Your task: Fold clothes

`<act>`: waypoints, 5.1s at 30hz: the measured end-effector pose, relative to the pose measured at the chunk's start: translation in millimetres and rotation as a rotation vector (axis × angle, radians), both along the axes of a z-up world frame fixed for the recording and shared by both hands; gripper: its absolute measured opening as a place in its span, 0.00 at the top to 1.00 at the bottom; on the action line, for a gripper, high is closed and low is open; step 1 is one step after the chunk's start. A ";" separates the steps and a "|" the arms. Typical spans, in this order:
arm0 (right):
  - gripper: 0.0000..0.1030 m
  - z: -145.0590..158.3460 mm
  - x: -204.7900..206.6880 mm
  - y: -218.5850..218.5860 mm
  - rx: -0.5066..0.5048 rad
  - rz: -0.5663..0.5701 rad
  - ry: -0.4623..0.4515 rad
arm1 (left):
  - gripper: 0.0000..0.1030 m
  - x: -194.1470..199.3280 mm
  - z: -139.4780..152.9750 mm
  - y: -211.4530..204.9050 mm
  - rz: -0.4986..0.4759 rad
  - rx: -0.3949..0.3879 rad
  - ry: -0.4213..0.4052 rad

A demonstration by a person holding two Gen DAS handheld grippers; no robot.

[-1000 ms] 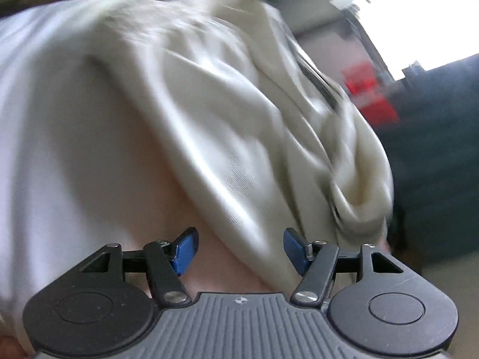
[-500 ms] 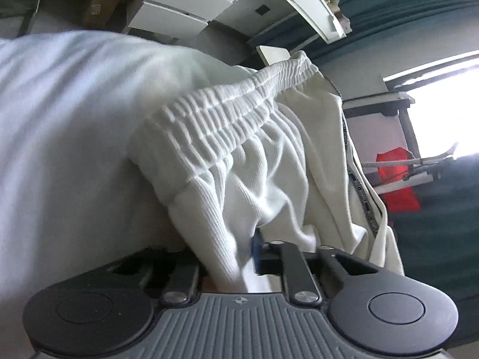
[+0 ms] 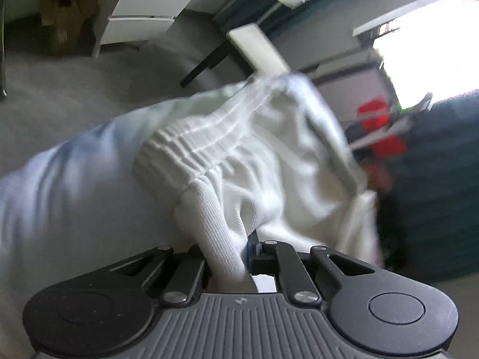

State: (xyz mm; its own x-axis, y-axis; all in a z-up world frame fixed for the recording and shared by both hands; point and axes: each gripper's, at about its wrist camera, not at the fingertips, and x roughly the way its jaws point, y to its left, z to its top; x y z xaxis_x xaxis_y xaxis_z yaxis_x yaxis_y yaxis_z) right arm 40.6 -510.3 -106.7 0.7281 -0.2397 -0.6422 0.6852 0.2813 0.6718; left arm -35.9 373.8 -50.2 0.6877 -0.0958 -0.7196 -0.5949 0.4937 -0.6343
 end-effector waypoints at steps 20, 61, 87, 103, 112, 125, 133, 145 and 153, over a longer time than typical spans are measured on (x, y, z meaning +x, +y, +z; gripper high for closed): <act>0.33 101.4 -27.5 56.5 -0.516 0.130 -0.138 | 0.26 0.6 83.1 -120.8 -0.270 0.663 -0.098; 0.33 87.2 -14.9 289.4 -0.797 0.891 -0.420 | 0.18 67.0 25.3 -300.1 -0.567 0.853 -0.356; 0.33 47.6 312.7 479.5 -0.284 1.234 -0.202 | 0.17 135.6 -26.8 -195.8 -0.371 0.661 -0.165; 0.94 132.7 216.0 419.9 -0.663 0.885 -0.456 | 0.17 125.7 -25.4 -213.0 -0.435 0.675 -0.230; 0.91 169.0 205.7 287.1 -0.975 0.283 -0.226 | 0.17 119.2 -22.6 -222.6 -0.428 0.645 -0.245; 0.19 84.8 190.4 183.7 -0.708 0.505 -0.041 | 0.17 144.7 -49.0 -254.9 -0.555 0.707 -0.200; 0.29 17.3 141.6 81.2 -0.104 0.406 -0.202 | 0.17 136.1 -51.0 -261.6 -0.560 0.626 -0.176; 0.64 -51.6 193.8 39.0 0.037 0.346 -0.182 | 0.17 125.6 -37.9 -283.1 -0.488 0.611 -0.174; 0.92 -34.7 199.8 36.5 -0.108 0.304 -0.213 | 0.18 141.3 -46.7 -292.8 -0.475 0.646 -0.146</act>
